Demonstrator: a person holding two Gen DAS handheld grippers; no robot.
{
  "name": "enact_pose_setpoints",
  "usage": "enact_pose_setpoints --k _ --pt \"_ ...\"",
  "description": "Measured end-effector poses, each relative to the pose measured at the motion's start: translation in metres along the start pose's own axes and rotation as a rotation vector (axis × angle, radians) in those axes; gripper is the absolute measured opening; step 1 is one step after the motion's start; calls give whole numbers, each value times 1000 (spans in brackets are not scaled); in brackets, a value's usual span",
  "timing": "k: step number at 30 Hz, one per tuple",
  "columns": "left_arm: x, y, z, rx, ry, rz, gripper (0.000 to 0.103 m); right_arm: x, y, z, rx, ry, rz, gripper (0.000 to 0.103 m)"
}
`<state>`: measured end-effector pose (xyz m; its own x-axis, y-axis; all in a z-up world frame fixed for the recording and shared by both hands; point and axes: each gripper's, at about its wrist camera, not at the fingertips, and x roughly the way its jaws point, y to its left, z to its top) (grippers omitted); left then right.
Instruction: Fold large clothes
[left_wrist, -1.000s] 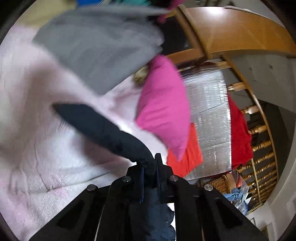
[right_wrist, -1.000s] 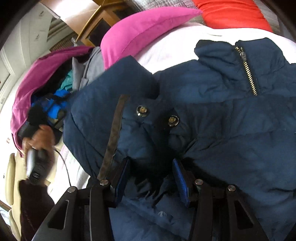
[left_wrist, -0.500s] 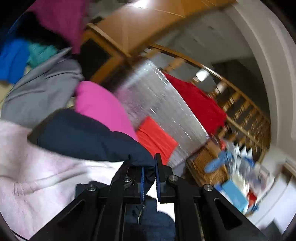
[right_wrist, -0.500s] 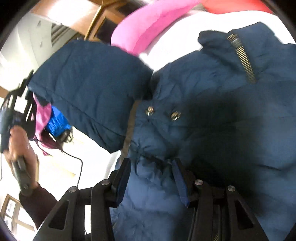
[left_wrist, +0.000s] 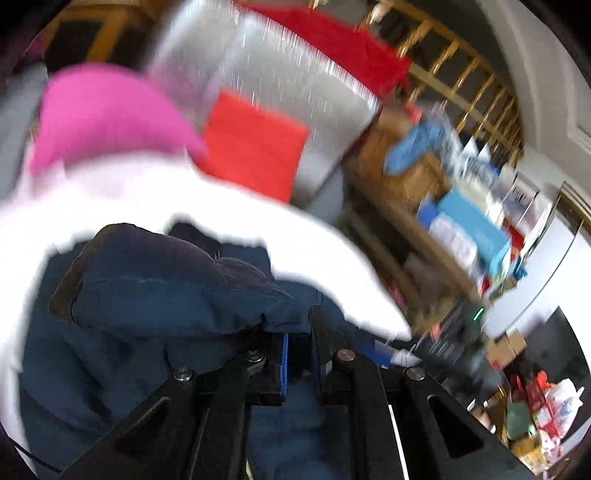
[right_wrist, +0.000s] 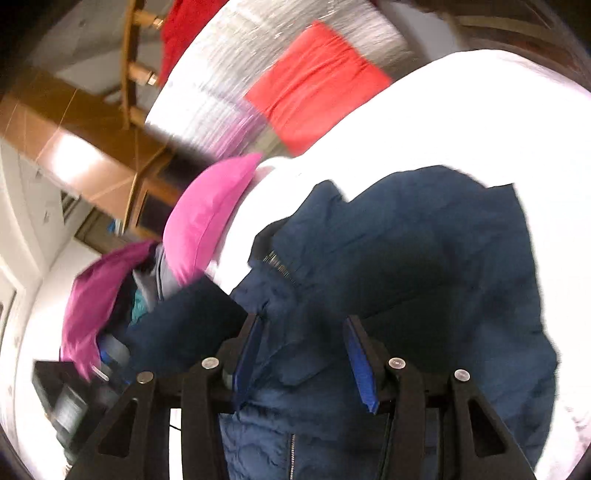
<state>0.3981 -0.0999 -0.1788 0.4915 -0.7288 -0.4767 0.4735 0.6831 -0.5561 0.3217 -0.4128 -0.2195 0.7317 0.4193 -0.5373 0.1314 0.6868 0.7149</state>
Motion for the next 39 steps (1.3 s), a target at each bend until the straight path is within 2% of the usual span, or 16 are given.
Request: enact_pose_setpoints --k 6,8,11,12,13,16,19,22,24,27,30,33,35,36,37,39 --pt "67 25 -47 -87 280 65 12 5 -5 2 21 15 -41 50" --pt "66 29 -54 -130 317 49 18 8 -3 2 12 24 -55 50" --pt "38 32 -56 -176 314 -7 52 6 -4 2 15 37 -44 51" --pt "28 34 -56 -190 304 -9 75 6 -4 2 13 40 -43 51" --pt "13 37 -56 -210 272 -16 80 7 -3 2 10 42 -44 51" --pt "-26 50 -60 -268 181 -57 80 5 -1 -2 -3 49 -40 51" --pt "-47 71 -54 -338 96 -54 80 4 1 -5 -12 49 -38 51" --pt "-49 96 -50 -457 17 -77 80 5 3 -9 -17 54 -34 51" --pt "-43 106 -45 -493 -11 -66 80 8 6 -12 -30 64 -39 50" --pt "-30 104 -39 -460 -3 -39 80 15 10 -15 -45 79 -46 51" --pt "-12 92 -36 -412 30 -46 80 21 12 -17 -60 89 -59 50" --pt "-2 77 -35 -322 31 -15 79 23 11 -16 -62 87 -67 51" --pt "2 73 -33 -307 29 -35 61 24 10 -15 -58 87 -70 51" --pt "4 72 -33 -300 37 -54 45 24 9 -16 -62 88 -74 51" --pt "6 69 -32 -288 45 -69 40 25 10 -17 -69 93 -80 51" --pt "10 65 -30 -269 48 -76 40 27 14 -19 -112 107 -103 51"
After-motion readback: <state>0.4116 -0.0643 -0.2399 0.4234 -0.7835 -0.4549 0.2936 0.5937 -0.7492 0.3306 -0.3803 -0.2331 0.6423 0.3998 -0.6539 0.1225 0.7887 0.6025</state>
